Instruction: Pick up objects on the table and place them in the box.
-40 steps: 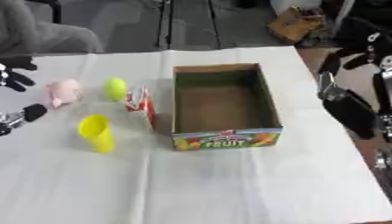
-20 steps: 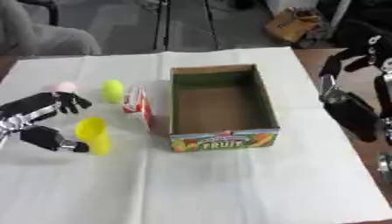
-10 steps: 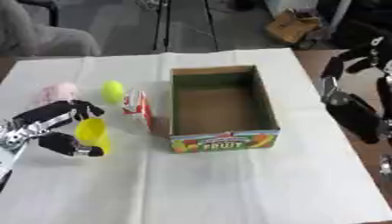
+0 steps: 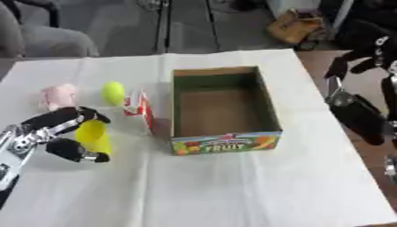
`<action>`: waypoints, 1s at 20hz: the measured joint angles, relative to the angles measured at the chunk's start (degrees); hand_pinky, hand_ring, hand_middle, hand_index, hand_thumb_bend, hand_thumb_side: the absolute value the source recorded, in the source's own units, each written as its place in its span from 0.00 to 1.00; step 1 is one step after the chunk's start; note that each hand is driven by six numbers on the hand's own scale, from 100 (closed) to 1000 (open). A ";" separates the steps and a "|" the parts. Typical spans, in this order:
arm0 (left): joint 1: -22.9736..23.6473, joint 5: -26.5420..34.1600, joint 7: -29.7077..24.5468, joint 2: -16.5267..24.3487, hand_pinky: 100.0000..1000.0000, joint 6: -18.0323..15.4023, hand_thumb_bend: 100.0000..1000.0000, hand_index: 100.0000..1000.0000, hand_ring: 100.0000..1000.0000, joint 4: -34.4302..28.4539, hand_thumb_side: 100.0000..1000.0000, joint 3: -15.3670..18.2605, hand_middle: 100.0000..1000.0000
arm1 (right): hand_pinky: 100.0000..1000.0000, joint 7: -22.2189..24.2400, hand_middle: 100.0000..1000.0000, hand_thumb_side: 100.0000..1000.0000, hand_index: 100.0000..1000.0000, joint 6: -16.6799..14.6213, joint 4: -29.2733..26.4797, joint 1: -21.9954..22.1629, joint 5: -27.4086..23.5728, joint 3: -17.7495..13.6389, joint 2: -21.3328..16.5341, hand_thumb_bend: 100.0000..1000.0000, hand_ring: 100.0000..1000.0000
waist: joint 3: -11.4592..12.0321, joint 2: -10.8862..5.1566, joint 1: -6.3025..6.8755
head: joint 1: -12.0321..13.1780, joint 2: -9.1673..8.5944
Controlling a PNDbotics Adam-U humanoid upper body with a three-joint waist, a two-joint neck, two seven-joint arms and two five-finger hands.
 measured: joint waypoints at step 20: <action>0.03 4.88 4.10 -0.85 0.36 3.60 0.31 0.54 0.32 -1.46 0.33 0.85 0.41 | 0.50 0.00 0.72 0.21 0.91 0.00 0.00 0.00 0.00 0.00 0.00 0.00 0.61 | 0.01 0.00 -0.03 | 0.05 -0.03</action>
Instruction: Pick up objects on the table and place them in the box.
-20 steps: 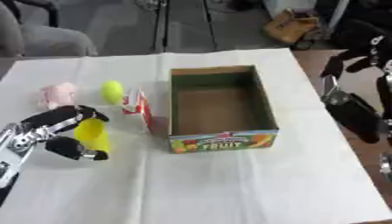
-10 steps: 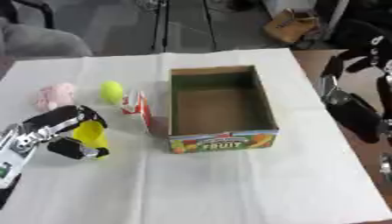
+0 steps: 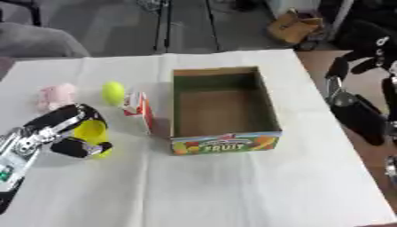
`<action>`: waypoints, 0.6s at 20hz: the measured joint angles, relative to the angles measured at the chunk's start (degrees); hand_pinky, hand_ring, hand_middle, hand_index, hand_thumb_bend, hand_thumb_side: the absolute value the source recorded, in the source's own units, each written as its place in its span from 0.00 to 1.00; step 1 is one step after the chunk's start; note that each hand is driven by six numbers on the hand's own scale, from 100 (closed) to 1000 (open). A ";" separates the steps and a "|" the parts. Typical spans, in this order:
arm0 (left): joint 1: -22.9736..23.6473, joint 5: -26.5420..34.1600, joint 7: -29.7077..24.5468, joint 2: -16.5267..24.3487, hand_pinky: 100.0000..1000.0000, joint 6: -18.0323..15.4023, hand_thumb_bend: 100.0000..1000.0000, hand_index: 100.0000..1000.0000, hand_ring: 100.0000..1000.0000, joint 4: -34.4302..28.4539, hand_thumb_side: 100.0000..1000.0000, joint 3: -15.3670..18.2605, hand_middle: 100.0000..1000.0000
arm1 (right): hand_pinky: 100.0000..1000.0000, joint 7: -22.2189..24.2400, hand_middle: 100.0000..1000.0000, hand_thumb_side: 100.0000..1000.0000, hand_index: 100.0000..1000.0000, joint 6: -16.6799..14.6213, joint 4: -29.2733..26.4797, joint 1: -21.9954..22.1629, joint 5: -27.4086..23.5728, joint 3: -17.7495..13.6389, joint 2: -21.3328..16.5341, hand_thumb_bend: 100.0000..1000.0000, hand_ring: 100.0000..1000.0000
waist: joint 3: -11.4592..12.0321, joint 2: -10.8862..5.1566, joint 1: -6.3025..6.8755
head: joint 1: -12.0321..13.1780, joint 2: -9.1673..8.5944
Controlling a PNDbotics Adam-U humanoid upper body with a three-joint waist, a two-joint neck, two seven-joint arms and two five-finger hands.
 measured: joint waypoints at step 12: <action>-5.11 7.78 -2.83 2.16 0.37 3.22 0.32 0.56 0.34 -7.91 0.29 2.16 0.42 | 0.51 0.04 0.72 0.19 0.90 -0.04 0.00 -0.04 0.00 0.00 0.00 0.00 0.61 | -0.50 -0.01 0.01 | 0.05 -0.23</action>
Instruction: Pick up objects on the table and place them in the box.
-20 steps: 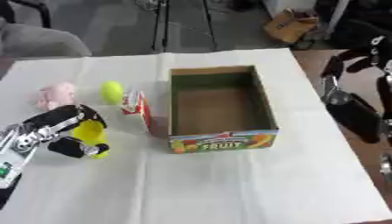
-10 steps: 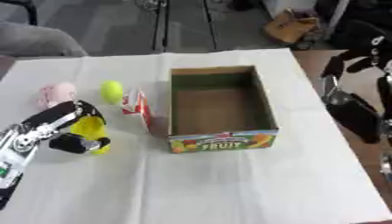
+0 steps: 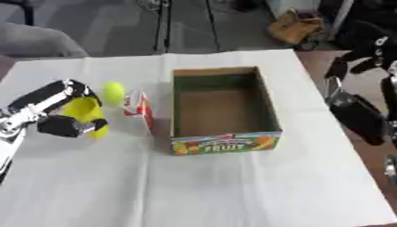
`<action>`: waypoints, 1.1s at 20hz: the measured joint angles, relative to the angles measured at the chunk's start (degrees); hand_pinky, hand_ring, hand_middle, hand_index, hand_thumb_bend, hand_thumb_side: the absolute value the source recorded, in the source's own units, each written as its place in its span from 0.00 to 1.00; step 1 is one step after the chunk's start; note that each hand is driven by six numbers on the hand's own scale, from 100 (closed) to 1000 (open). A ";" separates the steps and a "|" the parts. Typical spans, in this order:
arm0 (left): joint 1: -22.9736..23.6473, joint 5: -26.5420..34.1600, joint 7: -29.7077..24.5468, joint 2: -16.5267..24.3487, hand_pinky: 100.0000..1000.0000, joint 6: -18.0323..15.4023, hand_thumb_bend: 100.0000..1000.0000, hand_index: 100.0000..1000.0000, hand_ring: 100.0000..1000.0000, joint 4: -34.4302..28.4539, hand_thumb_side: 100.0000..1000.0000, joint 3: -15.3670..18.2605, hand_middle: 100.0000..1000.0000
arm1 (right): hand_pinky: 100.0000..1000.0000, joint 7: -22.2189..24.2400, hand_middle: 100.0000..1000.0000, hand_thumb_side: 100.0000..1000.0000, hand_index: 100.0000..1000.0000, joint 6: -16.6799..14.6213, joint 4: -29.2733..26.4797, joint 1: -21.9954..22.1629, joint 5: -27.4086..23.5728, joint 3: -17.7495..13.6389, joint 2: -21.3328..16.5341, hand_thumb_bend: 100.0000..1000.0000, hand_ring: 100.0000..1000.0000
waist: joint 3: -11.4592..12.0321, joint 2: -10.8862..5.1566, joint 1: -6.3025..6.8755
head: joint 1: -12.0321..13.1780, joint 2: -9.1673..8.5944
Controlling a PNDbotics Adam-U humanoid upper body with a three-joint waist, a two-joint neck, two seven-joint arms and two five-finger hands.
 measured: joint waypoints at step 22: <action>-14.68 -1.84 17.01 -6.82 0.41 -12.26 0.55 0.60 0.39 15.57 0.28 -7.29 0.45 | 0.51 1.59 0.72 0.15 0.90 -2.06 0.00 -3.60 -0.58 1.78 0.04 0.00 0.62 | -6.55 1.22 1.60 | 3.02 -2.64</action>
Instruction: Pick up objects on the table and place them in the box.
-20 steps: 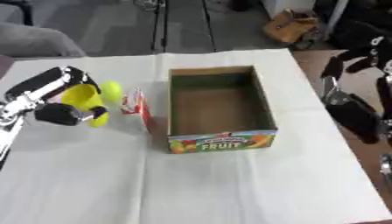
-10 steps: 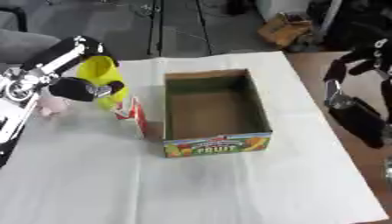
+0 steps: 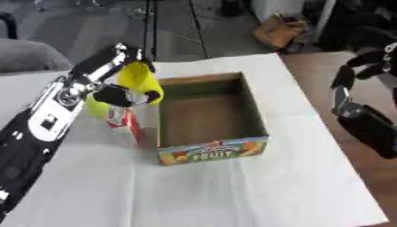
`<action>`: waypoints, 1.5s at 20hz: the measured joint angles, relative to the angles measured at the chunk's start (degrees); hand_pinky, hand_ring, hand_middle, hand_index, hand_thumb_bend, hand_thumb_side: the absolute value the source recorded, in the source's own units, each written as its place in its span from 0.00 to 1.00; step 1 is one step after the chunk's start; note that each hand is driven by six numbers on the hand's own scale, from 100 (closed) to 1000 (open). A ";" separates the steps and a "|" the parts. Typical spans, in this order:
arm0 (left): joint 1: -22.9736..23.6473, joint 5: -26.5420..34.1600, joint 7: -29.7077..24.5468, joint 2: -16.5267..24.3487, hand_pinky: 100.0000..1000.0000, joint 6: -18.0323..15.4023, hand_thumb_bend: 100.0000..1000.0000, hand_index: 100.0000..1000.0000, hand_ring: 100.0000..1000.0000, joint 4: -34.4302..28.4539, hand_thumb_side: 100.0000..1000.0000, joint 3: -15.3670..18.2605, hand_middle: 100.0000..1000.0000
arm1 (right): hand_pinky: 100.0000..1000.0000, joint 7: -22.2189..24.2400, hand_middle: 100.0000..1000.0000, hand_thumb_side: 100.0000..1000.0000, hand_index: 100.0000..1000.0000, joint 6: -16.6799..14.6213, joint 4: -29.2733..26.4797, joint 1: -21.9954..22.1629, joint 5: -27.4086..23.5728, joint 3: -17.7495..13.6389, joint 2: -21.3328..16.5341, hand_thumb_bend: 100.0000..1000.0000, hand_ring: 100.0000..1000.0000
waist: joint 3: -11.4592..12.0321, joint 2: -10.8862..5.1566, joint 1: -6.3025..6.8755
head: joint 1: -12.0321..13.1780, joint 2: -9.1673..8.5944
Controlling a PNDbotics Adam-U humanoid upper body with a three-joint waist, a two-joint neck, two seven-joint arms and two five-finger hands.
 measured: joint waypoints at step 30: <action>12.29 15.23 8.29 1.58 0.60 2.82 0.66 0.85 0.68 -13.73 0.63 8.29 0.75 | 0.51 -0.47 0.72 0.17 0.90 -0.01 0.00 0.89 -0.32 -0.44 0.47 0.00 0.62 | 3.05 -0.17 -0.64 | -1.94 -0.59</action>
